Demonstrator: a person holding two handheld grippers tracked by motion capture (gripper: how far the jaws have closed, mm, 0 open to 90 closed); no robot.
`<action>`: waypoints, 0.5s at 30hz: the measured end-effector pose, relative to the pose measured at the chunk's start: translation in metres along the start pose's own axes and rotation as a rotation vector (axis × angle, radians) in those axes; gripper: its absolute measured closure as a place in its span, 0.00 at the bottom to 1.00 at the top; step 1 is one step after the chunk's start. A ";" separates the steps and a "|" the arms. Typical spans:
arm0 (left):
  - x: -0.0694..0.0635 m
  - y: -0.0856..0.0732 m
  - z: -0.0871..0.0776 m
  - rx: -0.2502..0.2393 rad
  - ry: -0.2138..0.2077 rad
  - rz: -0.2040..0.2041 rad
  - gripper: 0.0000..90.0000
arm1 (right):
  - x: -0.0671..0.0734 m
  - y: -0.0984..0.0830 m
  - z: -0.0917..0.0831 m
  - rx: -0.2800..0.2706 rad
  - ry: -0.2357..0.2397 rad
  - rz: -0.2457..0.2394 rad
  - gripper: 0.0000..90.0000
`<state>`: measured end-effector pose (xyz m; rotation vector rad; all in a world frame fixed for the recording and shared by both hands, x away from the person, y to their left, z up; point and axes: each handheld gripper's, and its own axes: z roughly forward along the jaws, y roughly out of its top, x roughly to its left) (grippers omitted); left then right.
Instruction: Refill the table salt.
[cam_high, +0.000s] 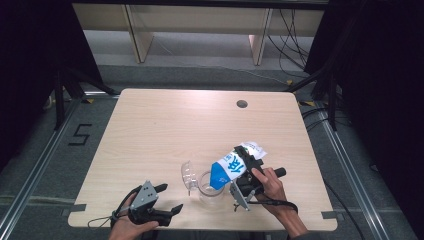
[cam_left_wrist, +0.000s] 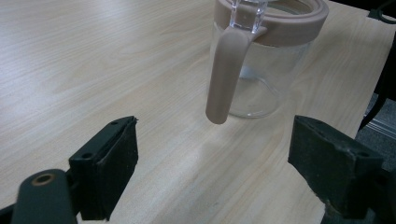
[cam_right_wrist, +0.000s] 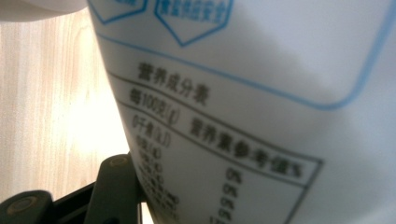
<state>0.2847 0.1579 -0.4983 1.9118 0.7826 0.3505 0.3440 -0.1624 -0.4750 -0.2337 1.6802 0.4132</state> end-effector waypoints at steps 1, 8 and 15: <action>0.000 0.000 0.000 0.003 0.002 -0.002 0.17 | 0.000 0.000 0.000 -0.005 0.000 -0.001 0.52; 0.000 0.000 0.000 0.000 -0.004 -0.001 0.17 | 0.000 0.001 0.000 -0.009 -0.005 -0.008 0.52; 0.000 0.000 0.001 0.001 -0.008 -0.008 0.17 | 0.002 0.003 -0.002 0.011 -0.018 -0.021 0.52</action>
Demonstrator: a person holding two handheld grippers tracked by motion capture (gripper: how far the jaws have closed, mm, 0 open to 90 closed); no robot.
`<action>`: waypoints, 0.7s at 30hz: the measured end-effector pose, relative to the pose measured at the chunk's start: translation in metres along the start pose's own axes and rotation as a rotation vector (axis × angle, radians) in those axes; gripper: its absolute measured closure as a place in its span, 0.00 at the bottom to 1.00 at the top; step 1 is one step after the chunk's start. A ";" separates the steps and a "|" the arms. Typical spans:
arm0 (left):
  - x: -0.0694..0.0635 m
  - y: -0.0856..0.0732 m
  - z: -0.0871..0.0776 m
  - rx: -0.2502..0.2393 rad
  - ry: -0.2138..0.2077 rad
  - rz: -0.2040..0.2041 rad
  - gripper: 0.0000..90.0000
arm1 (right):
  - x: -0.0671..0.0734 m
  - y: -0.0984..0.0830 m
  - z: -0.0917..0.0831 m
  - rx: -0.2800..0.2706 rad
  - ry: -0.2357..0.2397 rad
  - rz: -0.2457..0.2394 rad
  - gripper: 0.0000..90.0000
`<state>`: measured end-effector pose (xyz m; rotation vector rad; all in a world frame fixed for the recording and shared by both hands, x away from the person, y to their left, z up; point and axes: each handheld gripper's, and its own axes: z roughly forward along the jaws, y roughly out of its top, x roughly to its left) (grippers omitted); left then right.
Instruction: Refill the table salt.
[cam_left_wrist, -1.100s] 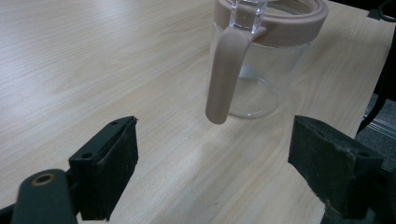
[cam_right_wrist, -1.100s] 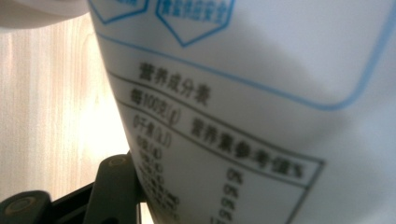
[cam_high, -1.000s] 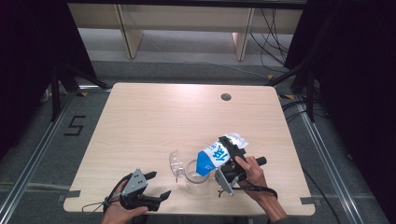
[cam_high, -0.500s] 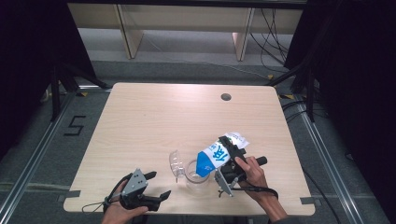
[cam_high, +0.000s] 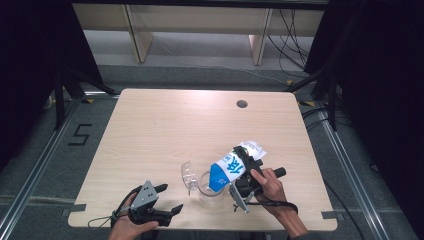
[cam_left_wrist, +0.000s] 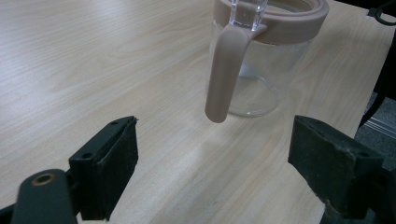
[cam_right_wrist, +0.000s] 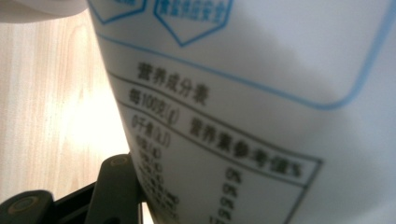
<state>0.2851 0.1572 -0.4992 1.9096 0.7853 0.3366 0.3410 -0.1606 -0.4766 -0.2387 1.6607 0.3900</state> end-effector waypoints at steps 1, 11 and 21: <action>0.000 0.000 0.001 -0.004 0.001 -0.004 0.17 | 0.000 0.001 -0.001 0.012 0.002 -0.002 0.52; 0.000 0.000 0.000 0.000 -0.001 0.008 0.17 | -0.002 0.001 0.000 -0.002 -0.025 -0.051 0.53; 0.000 0.000 0.000 -0.003 0.002 -0.001 0.17 | -0.002 0.001 0.000 -0.009 -0.027 -0.054 0.53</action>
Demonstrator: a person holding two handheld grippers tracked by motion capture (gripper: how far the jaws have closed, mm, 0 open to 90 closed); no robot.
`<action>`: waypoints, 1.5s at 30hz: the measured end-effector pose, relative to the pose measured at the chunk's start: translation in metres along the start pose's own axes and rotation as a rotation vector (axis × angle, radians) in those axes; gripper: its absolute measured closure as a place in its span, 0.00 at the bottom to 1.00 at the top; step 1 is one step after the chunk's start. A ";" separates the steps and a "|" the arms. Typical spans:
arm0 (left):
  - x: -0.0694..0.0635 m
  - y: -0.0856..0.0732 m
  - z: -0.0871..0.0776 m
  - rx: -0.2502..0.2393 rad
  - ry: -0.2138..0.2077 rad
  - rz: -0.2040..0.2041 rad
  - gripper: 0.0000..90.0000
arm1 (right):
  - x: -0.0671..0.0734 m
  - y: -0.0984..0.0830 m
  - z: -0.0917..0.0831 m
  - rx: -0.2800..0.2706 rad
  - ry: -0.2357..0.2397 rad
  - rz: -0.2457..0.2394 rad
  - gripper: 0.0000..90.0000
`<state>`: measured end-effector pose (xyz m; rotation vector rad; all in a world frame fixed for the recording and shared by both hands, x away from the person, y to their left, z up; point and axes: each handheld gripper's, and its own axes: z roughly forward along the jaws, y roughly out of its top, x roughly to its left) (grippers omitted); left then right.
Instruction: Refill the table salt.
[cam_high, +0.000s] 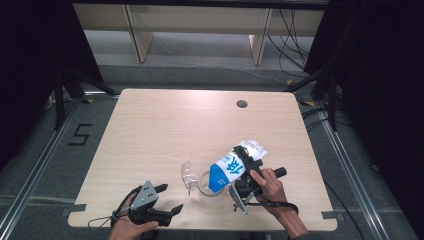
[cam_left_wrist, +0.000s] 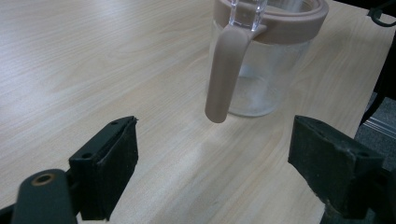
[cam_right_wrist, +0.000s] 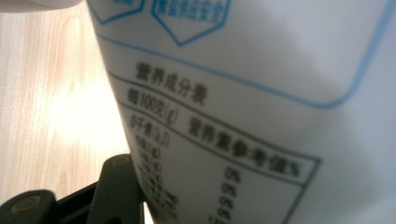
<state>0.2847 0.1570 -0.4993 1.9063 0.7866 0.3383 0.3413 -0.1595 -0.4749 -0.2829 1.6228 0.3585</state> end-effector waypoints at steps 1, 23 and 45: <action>0.002 0.000 -0.001 0.026 0.010 0.030 0.17 | 0.000 0.000 0.000 0.003 0.001 -0.004 0.53; 0.001 0.001 -0.001 0.003 -0.001 0.027 0.17 | 0.001 0.001 0.000 0.014 -0.011 -0.051 0.54; 0.001 0.001 -0.001 0.004 0.001 0.026 0.17 | 0.002 0.001 -0.001 0.037 -0.014 -0.061 0.55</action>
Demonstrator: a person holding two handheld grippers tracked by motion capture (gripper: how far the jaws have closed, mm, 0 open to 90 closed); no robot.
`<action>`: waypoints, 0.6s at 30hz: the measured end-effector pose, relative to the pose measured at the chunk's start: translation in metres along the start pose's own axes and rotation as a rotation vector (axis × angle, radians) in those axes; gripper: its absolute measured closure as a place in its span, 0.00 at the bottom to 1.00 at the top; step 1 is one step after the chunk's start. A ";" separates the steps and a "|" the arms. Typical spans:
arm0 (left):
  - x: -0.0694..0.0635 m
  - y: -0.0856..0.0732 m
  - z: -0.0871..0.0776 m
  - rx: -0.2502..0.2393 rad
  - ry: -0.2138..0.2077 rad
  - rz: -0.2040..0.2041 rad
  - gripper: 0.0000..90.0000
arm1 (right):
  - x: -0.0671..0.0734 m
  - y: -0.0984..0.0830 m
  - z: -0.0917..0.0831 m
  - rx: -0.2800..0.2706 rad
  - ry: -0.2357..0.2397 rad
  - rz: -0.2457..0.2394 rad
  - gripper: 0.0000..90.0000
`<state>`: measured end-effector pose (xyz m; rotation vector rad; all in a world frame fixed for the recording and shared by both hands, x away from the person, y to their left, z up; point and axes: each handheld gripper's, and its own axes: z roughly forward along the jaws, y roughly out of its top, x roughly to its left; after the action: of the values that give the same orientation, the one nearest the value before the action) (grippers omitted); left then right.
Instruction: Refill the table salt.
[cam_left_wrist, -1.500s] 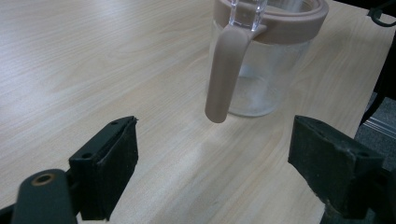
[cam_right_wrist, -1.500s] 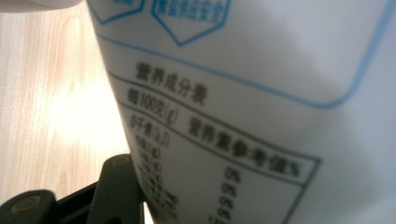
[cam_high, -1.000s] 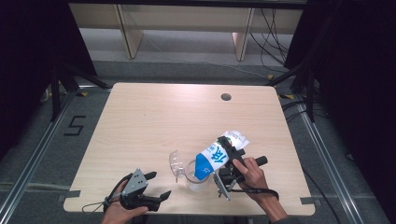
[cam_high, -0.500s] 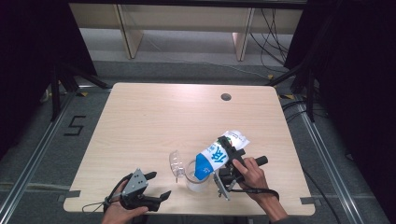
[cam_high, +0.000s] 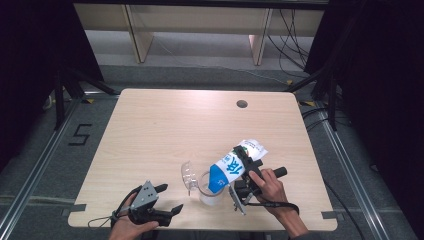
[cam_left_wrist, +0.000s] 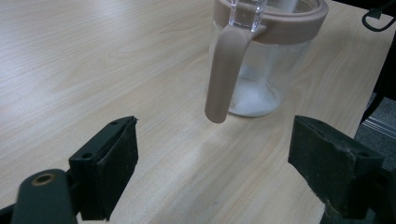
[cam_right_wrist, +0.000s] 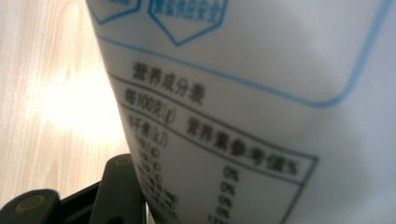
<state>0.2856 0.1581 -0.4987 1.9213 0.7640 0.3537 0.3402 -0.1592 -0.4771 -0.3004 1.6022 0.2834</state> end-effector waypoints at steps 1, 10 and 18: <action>0.000 0.000 0.000 0.000 0.000 -0.002 0.17 | 0.000 0.000 0.000 0.005 0.000 -0.004 0.55; 0.000 0.000 0.000 0.001 -0.003 0.003 0.17 | -0.001 0.000 0.000 -0.007 -0.011 -0.008 0.55; 0.000 0.000 0.000 0.004 0.002 0.002 0.17 | -0.002 0.000 0.001 -0.011 -0.009 -0.029 0.56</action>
<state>0.2857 0.1584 -0.4986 1.9255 0.7645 0.3564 0.3409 -0.1589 -0.4749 -0.3301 1.5865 0.2708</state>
